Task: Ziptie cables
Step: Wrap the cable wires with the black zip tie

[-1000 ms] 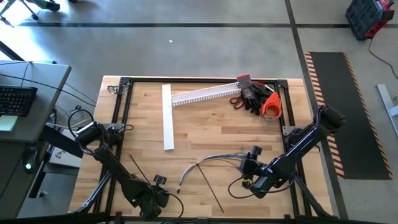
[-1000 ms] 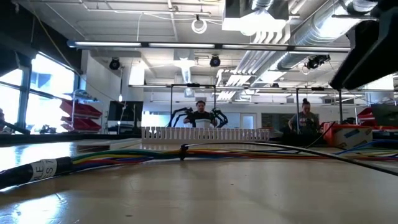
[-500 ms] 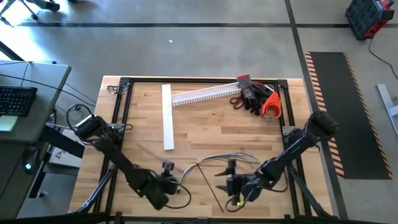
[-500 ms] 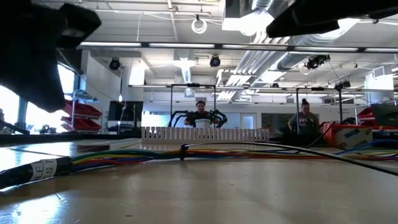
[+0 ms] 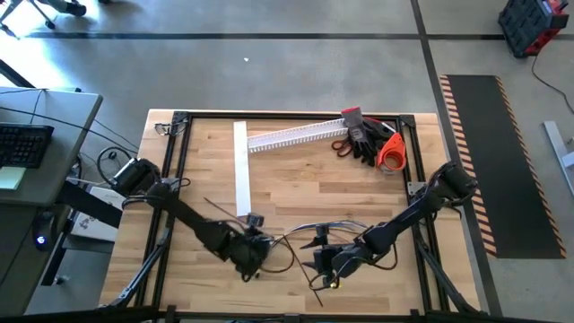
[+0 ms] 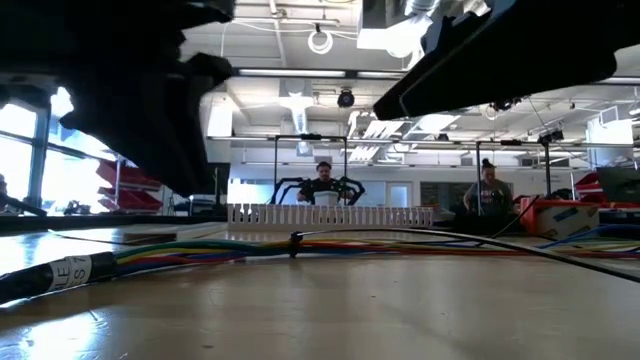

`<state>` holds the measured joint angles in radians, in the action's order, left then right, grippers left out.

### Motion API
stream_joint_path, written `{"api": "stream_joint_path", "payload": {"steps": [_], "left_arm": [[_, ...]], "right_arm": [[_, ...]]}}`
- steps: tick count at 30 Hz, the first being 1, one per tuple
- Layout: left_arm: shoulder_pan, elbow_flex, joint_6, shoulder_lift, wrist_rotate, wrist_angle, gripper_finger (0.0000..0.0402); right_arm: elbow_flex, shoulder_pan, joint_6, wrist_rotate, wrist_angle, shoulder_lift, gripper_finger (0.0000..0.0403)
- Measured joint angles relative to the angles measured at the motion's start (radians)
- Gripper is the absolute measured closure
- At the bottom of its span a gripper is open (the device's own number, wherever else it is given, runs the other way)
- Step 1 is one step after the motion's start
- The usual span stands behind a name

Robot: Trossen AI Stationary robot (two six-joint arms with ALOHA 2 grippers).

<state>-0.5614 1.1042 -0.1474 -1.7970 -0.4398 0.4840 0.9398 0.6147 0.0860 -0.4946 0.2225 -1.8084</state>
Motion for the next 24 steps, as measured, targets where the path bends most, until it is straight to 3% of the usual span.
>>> {"api": "stream_joint_path", "payload": {"steps": [5,12,16,24], "left_arm": [[0.103,-0.118,0.123,-0.001,0.185,-0.191,0.0289],[0.167,-0.218,0.200,0.005,0.190,-0.329,0.0279],[0.191,-0.272,0.209,0.009,0.255,-0.401,0.0299],[0.257,-0.351,0.174,0.008,0.392,-0.529,0.0394]], "right_arm": [[0.000,0.004,0.023,0.000,-0.009,0.000,0.0203],[0.000,0.008,0.065,-0.002,-0.025,0.001,0.0203],[0.000,0.008,0.073,-0.005,-0.031,0.001,0.0203],[0.000,0.008,0.081,-0.006,-0.026,0.001,0.0203]]}}
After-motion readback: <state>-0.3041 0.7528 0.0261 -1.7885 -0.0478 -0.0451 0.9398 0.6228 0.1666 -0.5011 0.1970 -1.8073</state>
